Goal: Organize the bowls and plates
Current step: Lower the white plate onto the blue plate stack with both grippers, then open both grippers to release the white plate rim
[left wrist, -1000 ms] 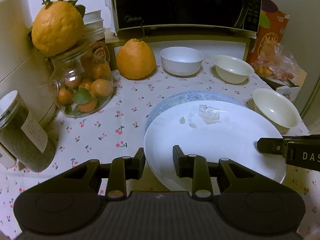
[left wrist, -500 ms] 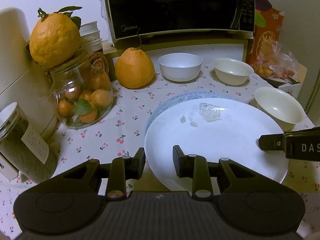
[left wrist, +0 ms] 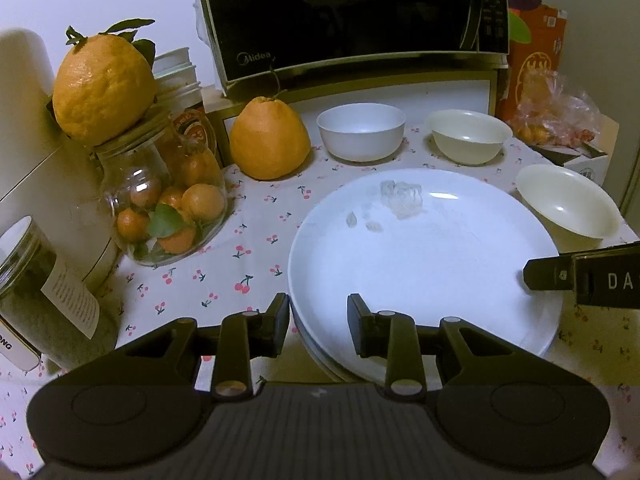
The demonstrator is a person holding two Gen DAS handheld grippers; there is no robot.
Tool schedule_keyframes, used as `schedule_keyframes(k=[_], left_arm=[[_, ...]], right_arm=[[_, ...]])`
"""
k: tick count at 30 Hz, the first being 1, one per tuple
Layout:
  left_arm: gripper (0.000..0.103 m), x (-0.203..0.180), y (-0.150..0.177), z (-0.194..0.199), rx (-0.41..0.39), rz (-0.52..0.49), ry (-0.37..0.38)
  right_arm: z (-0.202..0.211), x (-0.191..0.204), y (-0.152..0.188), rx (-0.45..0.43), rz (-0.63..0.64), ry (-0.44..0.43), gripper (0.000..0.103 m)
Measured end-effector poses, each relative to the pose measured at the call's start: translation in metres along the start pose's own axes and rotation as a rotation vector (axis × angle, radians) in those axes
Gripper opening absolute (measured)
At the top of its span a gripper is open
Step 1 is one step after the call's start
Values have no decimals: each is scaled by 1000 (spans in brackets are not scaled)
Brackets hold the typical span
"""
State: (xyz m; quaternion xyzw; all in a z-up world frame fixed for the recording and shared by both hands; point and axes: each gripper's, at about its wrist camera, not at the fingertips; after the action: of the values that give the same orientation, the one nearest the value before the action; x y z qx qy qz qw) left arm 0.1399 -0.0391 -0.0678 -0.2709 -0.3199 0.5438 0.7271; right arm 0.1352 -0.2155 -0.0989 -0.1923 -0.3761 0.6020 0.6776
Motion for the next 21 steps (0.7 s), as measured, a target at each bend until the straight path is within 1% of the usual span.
schedule_keyframes(k=[2, 5, 11, 13, 14, 15, 16, 20, 21], left_arm=[[30, 1, -1, 0, 5, 12, 10], [35, 1, -2, -1, 14, 19, 27], [43, 0, -3, 0, 29, 18, 44], [47, 0, -3, 0, 34, 21, 55], [49, 0, -4, 1, 38, 21, 61], [52, 0, -3, 1, 42, 20, 67], [56, 0, -3, 1, 46, 17, 76], [67, -3, -3, 5, 51, 5, 88], [71, -3, -4, 6, 51, 3, 91]], right_arm=[[0, -1, -1, -1, -11, 0, 25], [-1, -3, -2, 3, -26, -3, 25], [0, -1, -3, 12, -35, -29, 34], [1, 0, -4, 13, -31, -36, 40], [2, 0, -4, 12, -31, -40, 45], [3, 0, -4, 10, -31, -45, 49], [4, 0, -4, 9, -30, -48, 50], [6, -1, -5, 9, -33, -51, 55], [6, -2, -5, 10, -37, -51, 56]])
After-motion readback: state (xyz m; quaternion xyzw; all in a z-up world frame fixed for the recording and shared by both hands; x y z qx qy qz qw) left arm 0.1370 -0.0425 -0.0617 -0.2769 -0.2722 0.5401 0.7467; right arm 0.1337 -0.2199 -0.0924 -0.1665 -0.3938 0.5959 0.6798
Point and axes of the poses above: each gripper's, at about its wrist camera, not at the fingertips, and z roughly against the way its jaws point, x to its left, y to its underside, and after that the axes turned 2 degrees about -y, right-handed
